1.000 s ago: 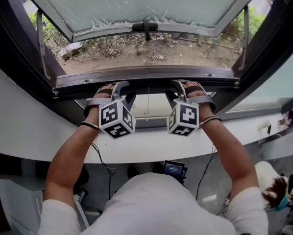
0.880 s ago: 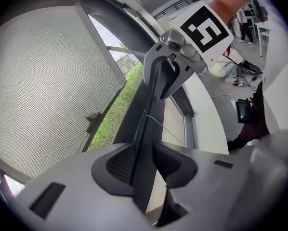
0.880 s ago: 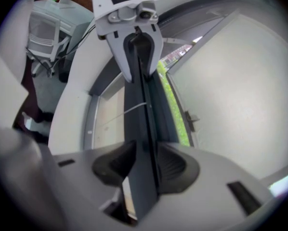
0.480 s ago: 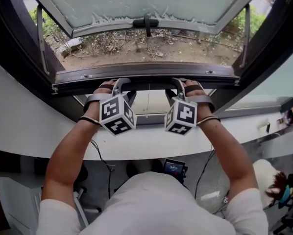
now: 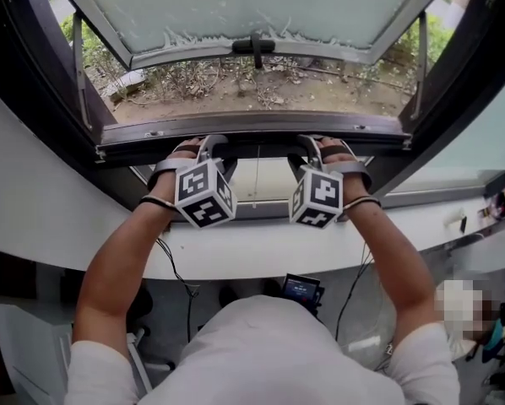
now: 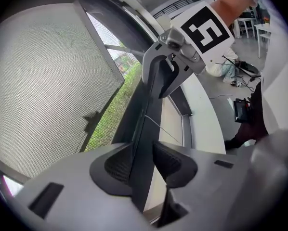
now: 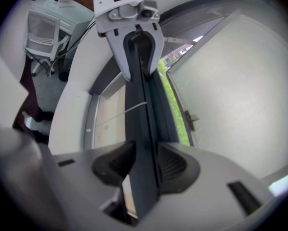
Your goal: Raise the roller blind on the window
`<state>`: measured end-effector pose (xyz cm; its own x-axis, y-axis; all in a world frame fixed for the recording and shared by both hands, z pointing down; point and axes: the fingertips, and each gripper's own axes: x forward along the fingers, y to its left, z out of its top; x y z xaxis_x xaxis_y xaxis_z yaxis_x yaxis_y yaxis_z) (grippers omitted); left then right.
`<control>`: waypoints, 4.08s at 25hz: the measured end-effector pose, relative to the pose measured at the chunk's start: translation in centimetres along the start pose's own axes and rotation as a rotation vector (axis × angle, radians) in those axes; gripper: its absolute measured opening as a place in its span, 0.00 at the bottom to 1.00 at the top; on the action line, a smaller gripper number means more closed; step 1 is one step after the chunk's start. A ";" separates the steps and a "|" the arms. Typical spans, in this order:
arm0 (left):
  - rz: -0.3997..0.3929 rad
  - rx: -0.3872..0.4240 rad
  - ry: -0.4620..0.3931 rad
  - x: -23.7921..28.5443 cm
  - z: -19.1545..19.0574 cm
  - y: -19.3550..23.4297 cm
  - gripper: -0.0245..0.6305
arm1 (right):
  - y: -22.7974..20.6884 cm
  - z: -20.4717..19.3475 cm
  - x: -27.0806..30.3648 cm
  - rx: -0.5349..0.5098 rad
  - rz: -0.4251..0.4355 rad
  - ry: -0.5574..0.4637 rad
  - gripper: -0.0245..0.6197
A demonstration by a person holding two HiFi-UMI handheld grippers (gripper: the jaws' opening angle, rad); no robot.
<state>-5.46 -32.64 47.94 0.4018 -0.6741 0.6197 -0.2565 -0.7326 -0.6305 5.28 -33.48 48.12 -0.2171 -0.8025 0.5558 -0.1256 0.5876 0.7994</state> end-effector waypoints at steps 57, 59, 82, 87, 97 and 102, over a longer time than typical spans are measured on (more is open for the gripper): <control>0.215 0.012 -0.188 -11.1 8.3 11.8 0.24 | -14.9 4.6 -9.9 0.089 -0.456 -0.208 0.27; 0.226 0.018 -0.191 -11.8 8.8 12.6 0.24 | -16.0 4.9 -10.7 0.107 -0.493 -0.225 0.27; 0.317 0.082 -0.230 -16.7 12.7 18.0 0.24 | -17.4 6.7 -15.2 0.223 -0.632 -0.364 0.27; 0.308 0.091 -0.227 -17.5 13.2 18.6 0.24 | -15.3 6.6 -14.4 0.251 -0.583 -0.369 0.27; 0.320 0.102 -0.229 -17.9 13.6 19.2 0.24 | -14.0 6.2 -13.4 0.280 -0.532 -0.372 0.27; 0.326 0.092 -0.243 -18.3 13.9 19.6 0.24 | -13.1 6.7 -13.2 0.281 -0.503 -0.385 0.27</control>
<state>-5.60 -33.29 17.72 0.5111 -0.8193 0.2599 -0.3290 -0.4658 -0.8215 3.31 -29.90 28.74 -0.3885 -0.9210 -0.0288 -0.5360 0.2005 0.8201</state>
